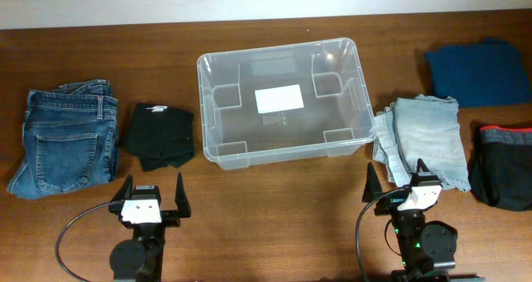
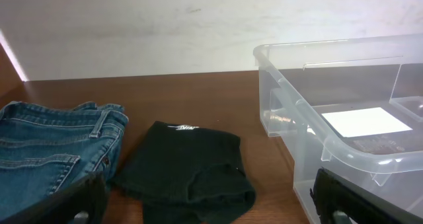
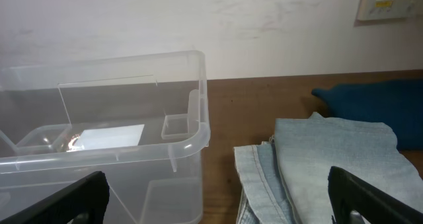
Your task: Pack container
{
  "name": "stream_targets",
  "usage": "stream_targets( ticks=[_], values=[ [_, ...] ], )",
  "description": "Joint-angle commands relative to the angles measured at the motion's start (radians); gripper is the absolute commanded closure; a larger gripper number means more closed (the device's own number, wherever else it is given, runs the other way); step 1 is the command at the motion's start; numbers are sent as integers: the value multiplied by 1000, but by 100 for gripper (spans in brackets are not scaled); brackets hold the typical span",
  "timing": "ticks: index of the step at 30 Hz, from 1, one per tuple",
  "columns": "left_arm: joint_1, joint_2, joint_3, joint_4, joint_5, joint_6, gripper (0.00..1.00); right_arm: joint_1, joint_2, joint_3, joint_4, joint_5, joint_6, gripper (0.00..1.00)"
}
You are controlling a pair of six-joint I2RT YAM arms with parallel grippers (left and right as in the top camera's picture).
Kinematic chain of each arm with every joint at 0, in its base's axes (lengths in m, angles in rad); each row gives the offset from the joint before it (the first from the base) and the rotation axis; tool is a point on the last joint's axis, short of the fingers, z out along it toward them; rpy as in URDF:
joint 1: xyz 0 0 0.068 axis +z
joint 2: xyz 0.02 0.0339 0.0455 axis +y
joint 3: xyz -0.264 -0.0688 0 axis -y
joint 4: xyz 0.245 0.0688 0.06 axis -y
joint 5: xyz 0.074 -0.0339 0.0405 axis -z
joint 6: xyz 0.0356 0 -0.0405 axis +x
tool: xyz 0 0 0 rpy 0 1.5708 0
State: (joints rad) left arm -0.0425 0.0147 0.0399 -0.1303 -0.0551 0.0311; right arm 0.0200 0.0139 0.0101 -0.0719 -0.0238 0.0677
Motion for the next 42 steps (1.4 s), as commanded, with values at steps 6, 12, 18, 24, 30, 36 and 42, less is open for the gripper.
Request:
stream_targets(
  ticks=[6, 12, 18, 24, 30, 36, 42],
  values=[
    [5, -8, -8, 2, 15, 16, 0, -8, -8, -5, -6, 6, -5, 1],
    [5, -8, -8, 2, 15, 16, 1, -8, -8, -5, -5, 5, -4, 2],
    [5, -8, -8, 2, 15, 16, 1, -8, -8, -5, -3, -25, -4, 1],
    [5, -8, -8, 2, 14, 16, 1, -8, -8, -5, 0, -74, -3, 1],
    [5, -8, -8, 2, 15, 16, 1, -8, -4, 56, -54, -25, 0, 1],
    [5, -8, -8, 2, 15, 16, 1, -8, 60, 210, -177, -9, 0, 2],
    [5, -8, -8, 2, 14, 16, 1, -8, 213, 449, -378, 16, 46, 2]
  ],
)
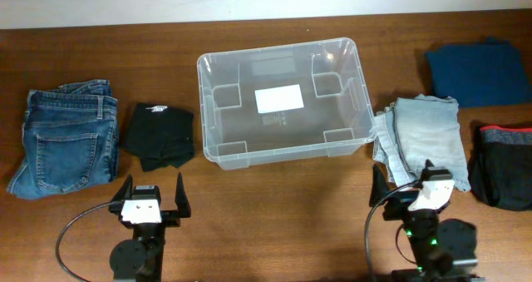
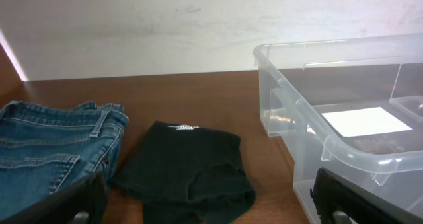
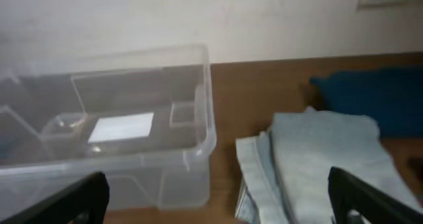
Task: Pack container
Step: 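Move the right gripper over the light grey denim garment and lower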
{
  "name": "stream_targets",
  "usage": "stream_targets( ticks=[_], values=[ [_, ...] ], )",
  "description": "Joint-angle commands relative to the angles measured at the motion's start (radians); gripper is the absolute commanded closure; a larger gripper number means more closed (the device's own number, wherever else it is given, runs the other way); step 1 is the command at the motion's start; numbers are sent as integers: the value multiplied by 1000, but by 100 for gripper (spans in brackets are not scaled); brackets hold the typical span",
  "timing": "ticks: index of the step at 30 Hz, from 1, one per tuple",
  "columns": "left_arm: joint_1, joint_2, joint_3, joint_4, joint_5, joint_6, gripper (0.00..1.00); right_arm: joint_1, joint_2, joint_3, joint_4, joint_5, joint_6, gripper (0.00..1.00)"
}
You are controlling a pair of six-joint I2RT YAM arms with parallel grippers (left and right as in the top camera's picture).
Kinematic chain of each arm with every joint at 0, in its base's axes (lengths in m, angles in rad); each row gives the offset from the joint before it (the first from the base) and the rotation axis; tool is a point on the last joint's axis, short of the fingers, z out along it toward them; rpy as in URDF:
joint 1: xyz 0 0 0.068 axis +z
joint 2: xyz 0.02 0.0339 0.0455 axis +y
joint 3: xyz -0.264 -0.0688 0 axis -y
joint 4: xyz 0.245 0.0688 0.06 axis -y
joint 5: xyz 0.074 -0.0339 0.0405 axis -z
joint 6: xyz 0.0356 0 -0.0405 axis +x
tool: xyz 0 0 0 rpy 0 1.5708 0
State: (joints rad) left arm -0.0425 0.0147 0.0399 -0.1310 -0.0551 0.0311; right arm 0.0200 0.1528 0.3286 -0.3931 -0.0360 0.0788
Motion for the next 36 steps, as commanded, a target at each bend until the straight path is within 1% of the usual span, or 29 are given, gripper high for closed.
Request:
stream_targets(
  ticks=[1, 6, 10, 15, 21, 26, 31, 36],
  values=[
    [5, -8, -8, 3, 14, 16, 1, -8, 116, 193, -111, 18, 38, 2],
    [5, -8, -8, 3, 14, 16, 1, -8, 288, 417, -291, 22, 37, 1],
    [5, -8, -8, 3, 14, 16, 0, -10, 422, 546, -365, 22, 37, 1],
    [5, -8, -8, 3, 15, 16, 0, -22, 629, 713, -452, 21, 29, 1],
    [5, -8, -8, 3, 14, 16, 1, -139, 898, 959, -640, 21, 30, 2],
    [5, -8, -8, 3, 14, 16, 1, -315, 1116, 1154, -782, -76, 28, 2],
    [5, -8, -8, 3, 14, 16, 1, -440, 1228, 1170, -789, 61, 26, 2],
    [5, -8, -8, 3, 15, 16, 1, -520, 1330, 1169, -785, 63, 26, 2]
  ],
)
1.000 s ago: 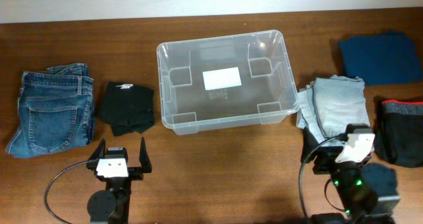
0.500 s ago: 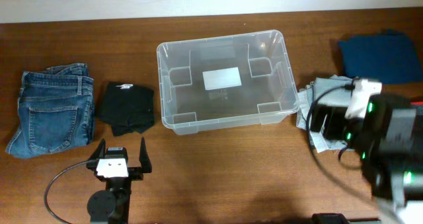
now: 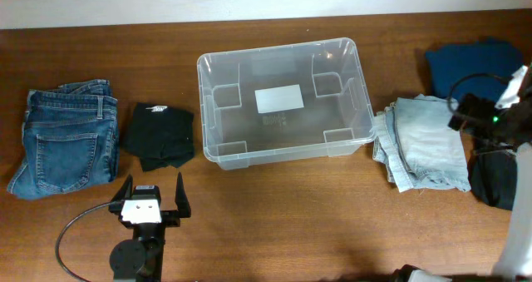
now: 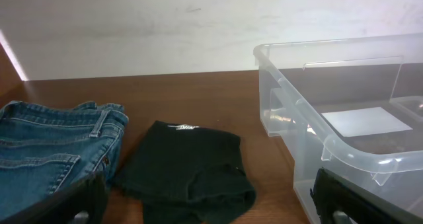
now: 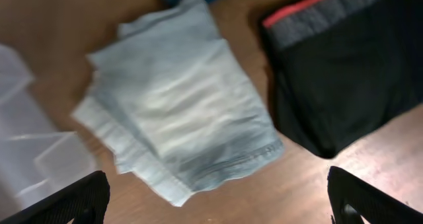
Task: Pack container
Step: 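Move the right gripper over the light grey denim garment and lower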
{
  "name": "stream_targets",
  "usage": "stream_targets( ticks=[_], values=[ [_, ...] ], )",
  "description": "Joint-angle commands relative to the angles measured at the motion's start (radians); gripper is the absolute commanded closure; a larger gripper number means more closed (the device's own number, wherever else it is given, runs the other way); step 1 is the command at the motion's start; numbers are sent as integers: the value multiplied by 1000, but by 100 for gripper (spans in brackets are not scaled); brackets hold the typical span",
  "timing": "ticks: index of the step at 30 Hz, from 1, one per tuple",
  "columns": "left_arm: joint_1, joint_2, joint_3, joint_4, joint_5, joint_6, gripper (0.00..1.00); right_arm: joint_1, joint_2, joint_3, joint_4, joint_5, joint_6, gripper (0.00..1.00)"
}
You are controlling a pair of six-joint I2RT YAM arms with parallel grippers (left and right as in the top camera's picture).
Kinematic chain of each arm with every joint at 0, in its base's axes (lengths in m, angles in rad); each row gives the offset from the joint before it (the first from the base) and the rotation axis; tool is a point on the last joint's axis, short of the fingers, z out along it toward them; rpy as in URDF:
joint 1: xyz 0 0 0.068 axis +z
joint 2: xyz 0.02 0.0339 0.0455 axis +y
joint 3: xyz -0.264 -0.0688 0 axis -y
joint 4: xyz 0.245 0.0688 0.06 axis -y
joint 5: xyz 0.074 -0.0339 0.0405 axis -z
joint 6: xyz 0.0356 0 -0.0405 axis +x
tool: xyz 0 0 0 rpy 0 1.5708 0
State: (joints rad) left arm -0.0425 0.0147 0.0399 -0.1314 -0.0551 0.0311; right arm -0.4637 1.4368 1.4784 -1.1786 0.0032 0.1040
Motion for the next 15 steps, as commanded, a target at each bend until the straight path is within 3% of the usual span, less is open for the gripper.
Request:
stream_targets(
  ticks=[1, 6, 15],
  values=[
    [5, -8, -8, 3, 15, 16, 1, -39, 63, 19, 4, 24, 0, 2],
    [5, -8, -8, 3, 14, 16, 0, -41, 156, 19, 14, -38, -102, 2],
    [5, -8, -8, 3, 14, 16, 0, -42, 321, 19, 20, -60, -127, 2]
  ],
)
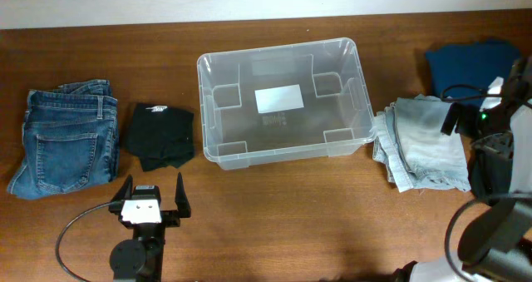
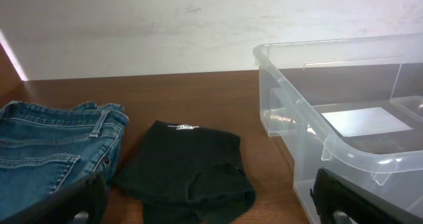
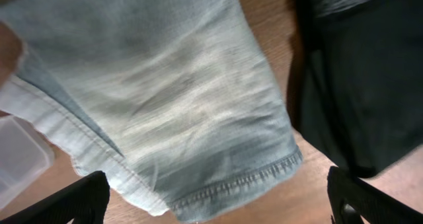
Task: Pack container
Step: 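Move the right gripper over the light grey denim garment and lower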
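The clear plastic container [image 1: 214,153] stands empty at the table's middle, a white label on its floor. Folded light-blue jeans [image 1: 424,141] lie to its right. My right gripper [image 3: 218,209] hangs open just above them [image 3: 172,98], its fingertips [image 3: 79,199] wide apart with nothing between. My left gripper [image 1: 151,197] rests open near the front edge, facing a black garment [image 2: 188,168] and dark-blue jeans [image 2: 46,151], apart from both.
A dark-blue folded garment [image 1: 474,66] lies at the back right. A black garment with a red band [image 3: 357,85] lies right of the light jeans, partly hidden by my right arm [image 1: 499,124] in the overhead view. The container wall [image 2: 344,145] is close on the left gripper's right.
My right gripper has come closer to the light-blue jeans, which now fill most of its view. It stays open. The left arm and the clothes have not moved.
Both grippers rested open near the front edge, facing the back wall. The right one then stood a little further right and raised. Later it was high at the right, looking down on the light jeans and black garment, and now hangs nearer the jeans.
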{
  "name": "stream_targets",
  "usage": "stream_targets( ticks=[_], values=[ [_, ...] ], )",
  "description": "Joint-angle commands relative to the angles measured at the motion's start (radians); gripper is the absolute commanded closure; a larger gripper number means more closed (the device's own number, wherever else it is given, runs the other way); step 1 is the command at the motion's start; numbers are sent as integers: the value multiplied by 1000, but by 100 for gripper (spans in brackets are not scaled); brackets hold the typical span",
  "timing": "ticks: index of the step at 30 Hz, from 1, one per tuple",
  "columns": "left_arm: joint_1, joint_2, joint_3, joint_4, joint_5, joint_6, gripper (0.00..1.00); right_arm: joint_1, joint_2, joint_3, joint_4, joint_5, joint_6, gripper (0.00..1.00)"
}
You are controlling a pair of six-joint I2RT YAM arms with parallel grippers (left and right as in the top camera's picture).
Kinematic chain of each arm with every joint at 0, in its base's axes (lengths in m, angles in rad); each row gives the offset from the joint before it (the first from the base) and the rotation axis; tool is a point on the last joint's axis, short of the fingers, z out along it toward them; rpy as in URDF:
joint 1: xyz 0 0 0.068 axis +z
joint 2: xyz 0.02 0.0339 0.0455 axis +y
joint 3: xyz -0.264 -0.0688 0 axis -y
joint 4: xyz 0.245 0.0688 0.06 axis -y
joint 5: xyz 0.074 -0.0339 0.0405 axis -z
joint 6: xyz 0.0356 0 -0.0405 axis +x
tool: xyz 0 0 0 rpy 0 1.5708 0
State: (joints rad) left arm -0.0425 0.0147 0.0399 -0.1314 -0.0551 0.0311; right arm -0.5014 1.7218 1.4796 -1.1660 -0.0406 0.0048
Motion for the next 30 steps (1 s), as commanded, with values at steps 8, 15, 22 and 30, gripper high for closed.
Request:
stream_targets(
  ticks=[8, 15, 22, 30],
  values=[
    [5, -8, -8, 3, 15, 16, 1, -4, 121, 17, 73, -8, -78, 2],
    [5, -8, -8, 3, 14, 16, 1, -4, 145, 17, 153, -8, -135, 2],
    [5, -8, -8, 3, 15, 16, 1, -4, 201, 14, 203, -8, -212, 2],
    [5, -8, -8, 3, 14, 16, 1, -4, 299, 14, 266, -61, -257, 2]
  ],
)
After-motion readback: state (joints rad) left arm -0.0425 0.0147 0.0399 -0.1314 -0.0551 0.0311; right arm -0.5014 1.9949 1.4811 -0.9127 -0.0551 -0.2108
